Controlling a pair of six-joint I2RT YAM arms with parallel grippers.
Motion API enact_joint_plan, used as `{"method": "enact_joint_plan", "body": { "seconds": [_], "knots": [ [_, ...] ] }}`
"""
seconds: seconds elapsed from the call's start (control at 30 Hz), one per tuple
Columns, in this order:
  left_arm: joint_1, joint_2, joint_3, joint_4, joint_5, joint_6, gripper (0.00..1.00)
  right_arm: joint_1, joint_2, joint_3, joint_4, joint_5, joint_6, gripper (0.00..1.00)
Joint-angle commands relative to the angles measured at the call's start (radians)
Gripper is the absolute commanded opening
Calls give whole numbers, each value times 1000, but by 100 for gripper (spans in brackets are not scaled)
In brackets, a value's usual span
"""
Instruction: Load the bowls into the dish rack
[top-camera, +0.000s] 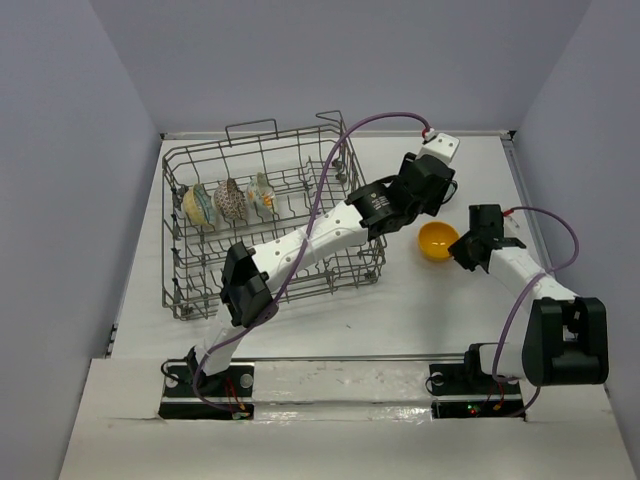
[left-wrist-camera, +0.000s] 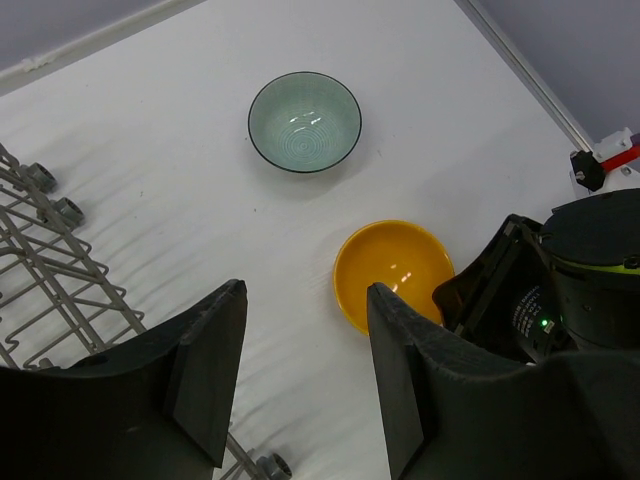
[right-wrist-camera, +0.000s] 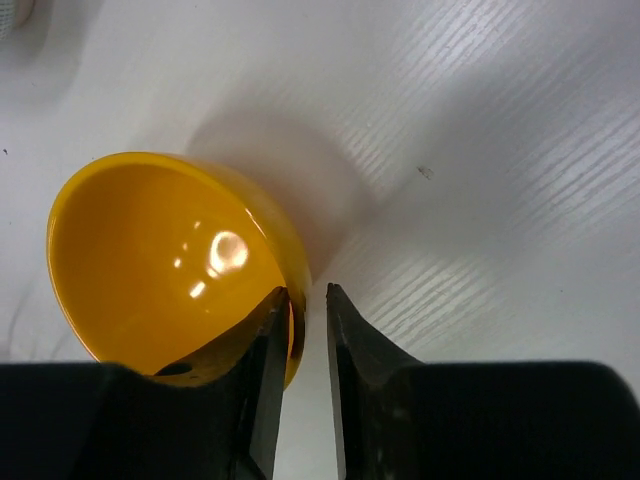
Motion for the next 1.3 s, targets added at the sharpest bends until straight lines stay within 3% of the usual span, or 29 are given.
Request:
{"method": "enact_joint_plan", "body": {
  "seconds": [0.0, 0.17, 0.4, 0.77, 1.27],
  "knots": [
    [2, -75, -1, 19, -15, 7, 61, -8, 16, 14, 69, -3, 3, 22],
    [4, -73, -1, 12, -8, 5, 61, -8, 19, 28, 78, -3, -14, 1],
    [13, -86, 1, -4, 58, -10, 61, -8, -86, 75, 57, -19, -70, 1],
    [22, -162, -27, -23, 115, -29, 61, -8, -261, 369, -80, -168, -149, 1],
    [27, -155, -12, 9, 173, -62, 61, -8, -310, 431, -102, -271, -135, 1]
  ]
}}
